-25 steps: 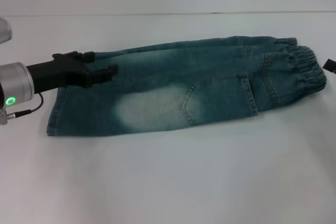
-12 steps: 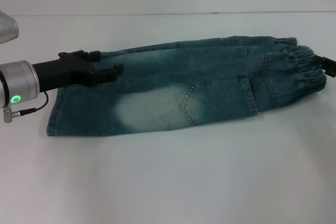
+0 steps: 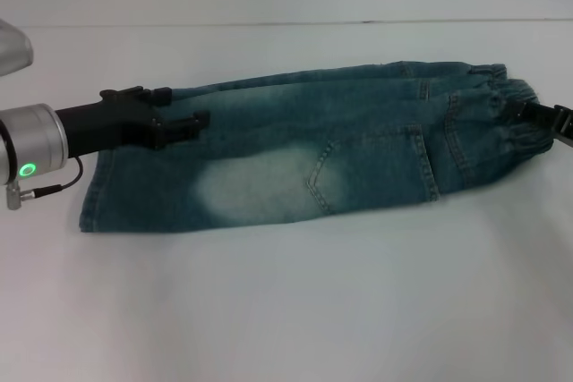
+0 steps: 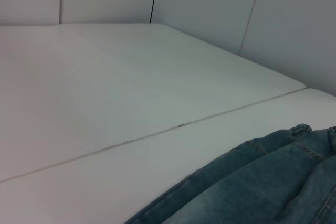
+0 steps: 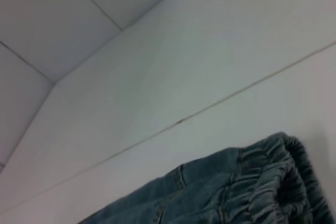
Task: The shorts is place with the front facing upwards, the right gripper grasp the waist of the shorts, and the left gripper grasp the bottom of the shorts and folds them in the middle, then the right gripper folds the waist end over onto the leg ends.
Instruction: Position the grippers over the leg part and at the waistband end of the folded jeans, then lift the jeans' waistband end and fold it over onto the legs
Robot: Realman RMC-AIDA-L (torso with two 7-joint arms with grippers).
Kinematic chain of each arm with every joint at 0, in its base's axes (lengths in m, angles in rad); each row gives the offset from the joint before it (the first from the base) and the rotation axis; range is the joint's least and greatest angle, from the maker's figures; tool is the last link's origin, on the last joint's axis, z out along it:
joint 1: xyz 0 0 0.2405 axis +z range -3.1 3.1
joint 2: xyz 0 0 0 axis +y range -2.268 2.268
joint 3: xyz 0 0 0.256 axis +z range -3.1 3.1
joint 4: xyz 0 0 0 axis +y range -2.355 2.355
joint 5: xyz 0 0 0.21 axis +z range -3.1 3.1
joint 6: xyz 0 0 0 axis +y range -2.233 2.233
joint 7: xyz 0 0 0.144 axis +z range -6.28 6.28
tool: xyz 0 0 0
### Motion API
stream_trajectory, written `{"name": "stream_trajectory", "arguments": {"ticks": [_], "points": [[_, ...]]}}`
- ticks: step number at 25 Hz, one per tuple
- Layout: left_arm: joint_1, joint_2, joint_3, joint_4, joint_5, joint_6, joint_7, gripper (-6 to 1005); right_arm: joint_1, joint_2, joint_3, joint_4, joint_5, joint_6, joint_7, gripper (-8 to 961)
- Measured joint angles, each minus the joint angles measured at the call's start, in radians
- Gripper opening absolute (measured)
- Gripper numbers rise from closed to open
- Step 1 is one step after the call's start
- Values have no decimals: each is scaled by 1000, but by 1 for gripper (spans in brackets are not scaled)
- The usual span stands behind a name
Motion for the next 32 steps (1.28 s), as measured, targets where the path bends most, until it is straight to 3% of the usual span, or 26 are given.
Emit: {"name": "stream_trajectory", "arguments": {"ticks": [2,7,15,22,27,30,32], "points": [[0,0,4,0,0,0,0,772,-2,10,1,-14,0,-3,-14,643],[0,0,7,0,0,0,2,771,-9,22,10,-31,7,-9,-24,432],[-6,-2,12,-43,-53,-12,44,768,-14,13,13,-34,20,-36,-25,191],[-14,-2,23,-93,-109,-24,78,766,-14,8,15,-35,21,-53,-30,51],[-15,-5,87,-164,-263,-36,157,739,-14,2,36,-36,22,-96,-24,51],[-30,-5,143,-278,-448,-68,305,723,-19,-2,51,-53,21,-153,-11,51],[-55,-5,181,-390,-608,-117,476,615,-27,-3,54,-76,19,-187,9,51]]}}
